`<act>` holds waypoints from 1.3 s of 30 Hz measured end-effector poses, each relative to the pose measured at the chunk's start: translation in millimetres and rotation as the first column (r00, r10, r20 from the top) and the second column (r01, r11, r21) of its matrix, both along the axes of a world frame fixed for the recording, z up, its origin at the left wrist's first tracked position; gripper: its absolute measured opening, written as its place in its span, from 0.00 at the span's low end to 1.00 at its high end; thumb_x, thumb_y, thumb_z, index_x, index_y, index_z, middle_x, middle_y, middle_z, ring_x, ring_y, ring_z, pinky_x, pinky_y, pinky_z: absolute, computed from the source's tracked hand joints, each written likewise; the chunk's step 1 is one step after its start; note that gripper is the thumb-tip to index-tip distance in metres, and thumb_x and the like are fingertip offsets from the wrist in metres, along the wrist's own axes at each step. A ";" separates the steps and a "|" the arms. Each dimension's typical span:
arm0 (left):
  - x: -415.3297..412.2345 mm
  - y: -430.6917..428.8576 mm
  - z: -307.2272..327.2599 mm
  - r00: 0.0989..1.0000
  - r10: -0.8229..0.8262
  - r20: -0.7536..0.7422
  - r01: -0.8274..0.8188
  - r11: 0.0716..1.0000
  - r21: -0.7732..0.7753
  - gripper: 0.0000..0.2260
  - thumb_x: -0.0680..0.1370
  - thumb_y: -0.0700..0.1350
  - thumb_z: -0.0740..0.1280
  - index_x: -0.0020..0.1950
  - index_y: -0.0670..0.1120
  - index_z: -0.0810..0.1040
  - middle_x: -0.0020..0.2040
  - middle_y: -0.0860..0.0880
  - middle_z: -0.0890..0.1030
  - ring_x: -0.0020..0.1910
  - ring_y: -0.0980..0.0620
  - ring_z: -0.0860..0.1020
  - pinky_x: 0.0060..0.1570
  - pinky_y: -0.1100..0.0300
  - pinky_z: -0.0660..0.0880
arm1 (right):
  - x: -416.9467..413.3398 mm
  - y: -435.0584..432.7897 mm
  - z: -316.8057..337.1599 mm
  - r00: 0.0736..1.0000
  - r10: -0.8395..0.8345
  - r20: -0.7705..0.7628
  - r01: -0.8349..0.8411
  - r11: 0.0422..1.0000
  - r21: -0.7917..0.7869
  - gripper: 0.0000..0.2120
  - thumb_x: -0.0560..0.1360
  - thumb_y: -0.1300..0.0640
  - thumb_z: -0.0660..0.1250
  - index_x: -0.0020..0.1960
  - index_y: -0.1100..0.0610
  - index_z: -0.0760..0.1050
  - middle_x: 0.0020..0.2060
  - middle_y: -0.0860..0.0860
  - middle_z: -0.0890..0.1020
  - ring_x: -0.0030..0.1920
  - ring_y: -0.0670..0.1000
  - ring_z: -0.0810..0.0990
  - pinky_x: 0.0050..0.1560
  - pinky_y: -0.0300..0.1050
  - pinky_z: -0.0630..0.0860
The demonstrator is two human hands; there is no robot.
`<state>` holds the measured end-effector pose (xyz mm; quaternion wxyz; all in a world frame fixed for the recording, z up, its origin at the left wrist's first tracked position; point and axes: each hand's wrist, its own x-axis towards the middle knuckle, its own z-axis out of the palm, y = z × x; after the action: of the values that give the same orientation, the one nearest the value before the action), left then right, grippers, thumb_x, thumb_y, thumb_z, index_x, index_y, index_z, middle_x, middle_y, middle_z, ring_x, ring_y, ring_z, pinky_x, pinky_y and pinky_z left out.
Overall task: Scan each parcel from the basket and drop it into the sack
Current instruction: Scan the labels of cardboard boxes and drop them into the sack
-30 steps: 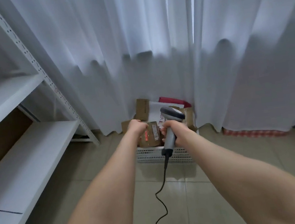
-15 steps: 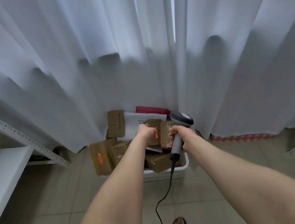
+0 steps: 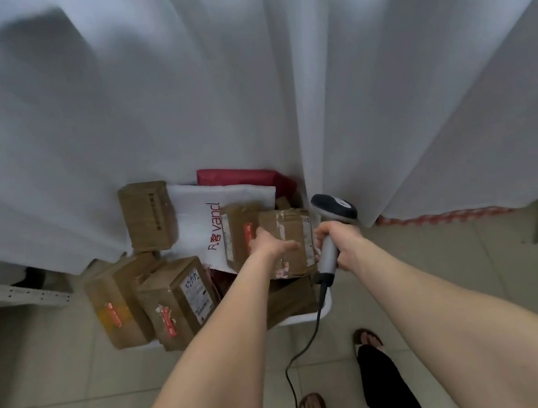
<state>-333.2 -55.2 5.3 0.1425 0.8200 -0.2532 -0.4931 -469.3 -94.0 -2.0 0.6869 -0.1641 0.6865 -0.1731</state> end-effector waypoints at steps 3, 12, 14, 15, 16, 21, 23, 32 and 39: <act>-9.7 -22.3 -43.1 0.999 0.032 0.044 -0.034 0.998 0.058 0.52 0.70 0.49 0.76 0.78 0.47 0.39 0.78 0.38 0.49 0.77 0.39 0.51 0.73 0.44 0.56 | 0.0 -23.1 -36.2 0.998 0.051 0.021 -0.052 0.998 0.020 0.10 0.73 0.63 0.70 0.53 0.59 0.74 0.40 0.56 0.80 0.38 0.54 0.80 0.40 0.50 0.79; -14.8 -56.6 -127.9 0.983 0.076 0.170 -0.101 0.984 0.145 0.60 0.65 0.56 0.78 0.76 0.51 0.32 0.77 0.37 0.44 0.77 0.40 0.45 0.74 0.41 0.51 | 14.6 -65.7 -110.2 0.979 0.173 0.111 -0.180 0.982 0.053 0.16 0.72 0.63 0.70 0.59 0.59 0.76 0.48 0.59 0.81 0.47 0.58 0.80 0.50 0.56 0.80; -14.0 -59.8 -132.6 0.980 0.085 0.178 -0.113 0.982 0.154 0.59 0.65 0.56 0.77 0.77 0.51 0.32 0.76 0.37 0.47 0.76 0.38 0.48 0.73 0.41 0.54 | 17.0 -67.8 -114.8 0.975 0.179 0.133 -0.188 0.981 0.055 0.15 0.73 0.63 0.70 0.60 0.60 0.77 0.48 0.59 0.81 0.45 0.57 0.80 0.46 0.52 0.80; -13.4 -60.3 -132.0 0.981 0.089 0.175 -0.117 0.980 0.159 0.59 0.65 0.57 0.77 0.77 0.51 0.33 0.76 0.37 0.48 0.76 0.38 0.50 0.72 0.41 0.55 | 17.9 -68.1 -115.6 0.973 0.182 0.139 -0.191 0.980 0.056 0.16 0.73 0.63 0.70 0.60 0.60 0.76 0.48 0.59 0.81 0.45 0.57 0.80 0.45 0.52 0.80; -12.4 -60.5 -130.1 0.981 0.096 0.167 -0.122 0.980 0.158 0.59 0.65 0.57 0.77 0.77 0.51 0.34 0.75 0.37 0.48 0.75 0.37 0.51 0.72 0.41 0.56 | 18.1 -68.1 -114.5 0.973 0.187 0.134 -0.196 0.979 0.059 0.16 0.73 0.63 0.70 0.61 0.60 0.76 0.49 0.59 0.81 0.46 0.57 0.81 0.45 0.52 0.80; 5.8 -56.2 -81.9 0.978 0.167 0.127 -0.179 0.980 0.091 0.56 0.65 0.59 0.76 0.78 0.52 0.38 0.75 0.37 0.51 0.74 0.37 0.55 0.71 0.40 0.60 | 17.5 -66.1 -70.3 0.981 0.178 0.077 -0.182 0.983 0.041 0.16 0.73 0.63 0.70 0.60 0.60 0.75 0.51 0.61 0.83 0.49 0.60 0.84 0.50 0.59 0.81; 21.6 -53.2 -48.5 0.972 0.222 0.079 -0.225 0.974 0.033 0.54 0.65 0.58 0.75 0.78 0.55 0.41 0.75 0.38 0.54 0.73 0.36 0.59 0.69 0.39 0.63 | 21.6 -64.8 -39.8 0.984 0.165 0.068 -0.166 0.986 0.009 0.16 0.72 0.64 0.69 0.60 0.60 0.74 0.51 0.61 0.83 0.50 0.61 0.83 0.52 0.62 0.80; 109.9 -16.7 112.4 0.910 0.376 -0.175 -0.404 0.898 -0.175 0.46 0.54 0.60 0.72 0.71 0.61 0.61 0.62 0.44 0.72 0.56 0.40 0.76 0.56 0.43 0.76 | 67.2 -30.9 132.6 0.976 0.203 0.081 -0.190 0.971 -0.146 0.16 0.70 0.61 0.72 0.57 0.56 0.73 0.51 0.59 0.82 0.52 0.60 0.81 0.58 0.60 0.78; 152.1 31.8 211.9 0.852 0.431 -0.297 -0.519 0.768 -0.375 0.37 0.59 0.56 0.73 0.68 0.55 0.70 0.57 0.43 0.80 0.51 0.41 0.81 0.51 0.45 0.80 | 93.3 13.5 236.7 0.956 0.254 0.149 -0.204 0.936 -0.287 0.08 0.72 0.64 0.70 0.49 0.57 0.75 0.45 0.57 0.83 0.50 0.60 0.83 0.57 0.60 0.78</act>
<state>-181.1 -23.4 217.3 0.4689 0.7511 -0.1266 -0.4472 -376.0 -80.5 234.7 0.7341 -0.3180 0.5665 -0.1977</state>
